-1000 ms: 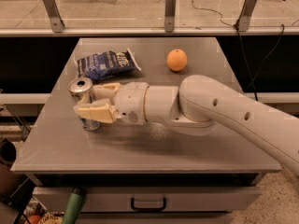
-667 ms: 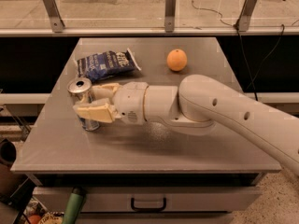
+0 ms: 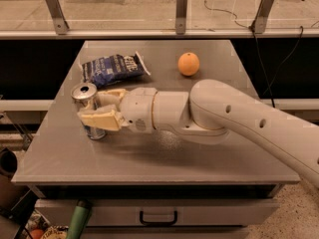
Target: Knock redbull can over
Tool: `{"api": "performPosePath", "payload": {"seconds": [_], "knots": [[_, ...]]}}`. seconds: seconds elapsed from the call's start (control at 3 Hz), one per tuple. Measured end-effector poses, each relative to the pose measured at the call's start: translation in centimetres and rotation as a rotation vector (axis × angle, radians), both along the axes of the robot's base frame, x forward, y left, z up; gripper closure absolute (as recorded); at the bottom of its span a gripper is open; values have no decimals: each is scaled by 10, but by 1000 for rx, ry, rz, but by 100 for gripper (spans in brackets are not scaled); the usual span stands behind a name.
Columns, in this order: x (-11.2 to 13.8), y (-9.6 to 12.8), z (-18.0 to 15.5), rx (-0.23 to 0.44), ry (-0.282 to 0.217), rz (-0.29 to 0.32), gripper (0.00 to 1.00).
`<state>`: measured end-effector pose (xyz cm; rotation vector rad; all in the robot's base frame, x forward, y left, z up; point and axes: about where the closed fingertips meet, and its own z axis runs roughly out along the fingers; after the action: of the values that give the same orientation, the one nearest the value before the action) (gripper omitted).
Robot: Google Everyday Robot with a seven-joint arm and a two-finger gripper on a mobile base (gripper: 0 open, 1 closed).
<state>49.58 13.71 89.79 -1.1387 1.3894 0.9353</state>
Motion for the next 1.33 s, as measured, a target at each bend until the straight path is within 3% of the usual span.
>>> {"api": "performPosePath", "payload": {"seconds": [0.67,1.33], "knots": [[15,-10,6,-129,13,15,100],[23,-40,9,-267,52,-9,100]]}}
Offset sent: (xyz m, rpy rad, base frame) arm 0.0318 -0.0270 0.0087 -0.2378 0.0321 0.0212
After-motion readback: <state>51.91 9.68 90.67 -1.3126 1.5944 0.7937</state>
